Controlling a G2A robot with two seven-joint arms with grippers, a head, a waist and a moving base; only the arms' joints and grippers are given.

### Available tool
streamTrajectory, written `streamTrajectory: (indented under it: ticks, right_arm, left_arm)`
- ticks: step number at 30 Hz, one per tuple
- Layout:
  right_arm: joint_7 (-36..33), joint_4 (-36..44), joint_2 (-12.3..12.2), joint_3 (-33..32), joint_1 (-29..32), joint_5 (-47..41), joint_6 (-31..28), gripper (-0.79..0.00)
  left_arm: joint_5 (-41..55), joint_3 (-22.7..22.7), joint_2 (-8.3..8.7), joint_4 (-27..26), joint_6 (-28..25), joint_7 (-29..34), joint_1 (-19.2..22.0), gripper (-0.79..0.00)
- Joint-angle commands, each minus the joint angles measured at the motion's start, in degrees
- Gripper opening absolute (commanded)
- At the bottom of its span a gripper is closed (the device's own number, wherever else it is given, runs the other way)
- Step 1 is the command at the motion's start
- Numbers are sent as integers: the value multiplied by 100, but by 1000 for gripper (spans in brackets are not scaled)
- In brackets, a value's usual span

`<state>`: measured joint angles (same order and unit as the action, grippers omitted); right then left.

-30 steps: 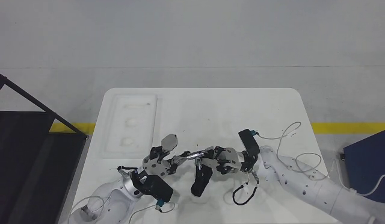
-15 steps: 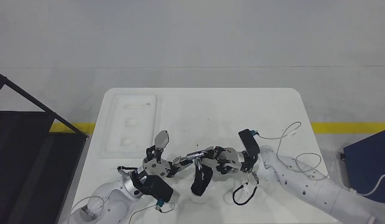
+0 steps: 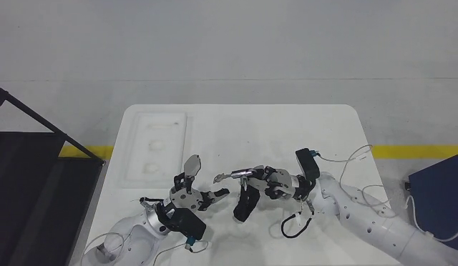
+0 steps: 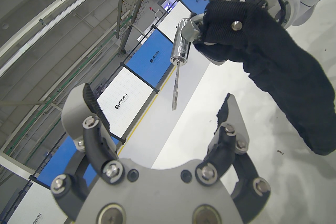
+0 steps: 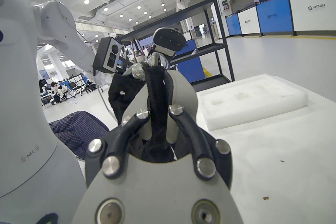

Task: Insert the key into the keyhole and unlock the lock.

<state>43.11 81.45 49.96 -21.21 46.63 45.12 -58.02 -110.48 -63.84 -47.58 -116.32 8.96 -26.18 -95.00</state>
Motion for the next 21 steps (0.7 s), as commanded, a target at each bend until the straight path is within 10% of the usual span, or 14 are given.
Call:
streamTrajectory:
  ticks: [1, 11, 15, 21]
  right_arm:
    - [-63, 64, -29, -118, 97, 12, 2, -785]
    - [-368, 264, -65, -494, 398, -37, 2, -785]
    - [-462, 301, -60, -599, 476, -68, 2, -785]
    - [-595, 357, -47, -712, 568, -97, 2, -785]
  left_arm:
    - [4, -1, -2, -5, -4, 7, 3, 0]
    - [-291, 9, -79, -51, 8, 36, -43, 0]
    - [-434, 32, -109, -52, -6, 48, -54, -770]
    - [-496, 27, -157, -46, 5, 39, -54, -785]
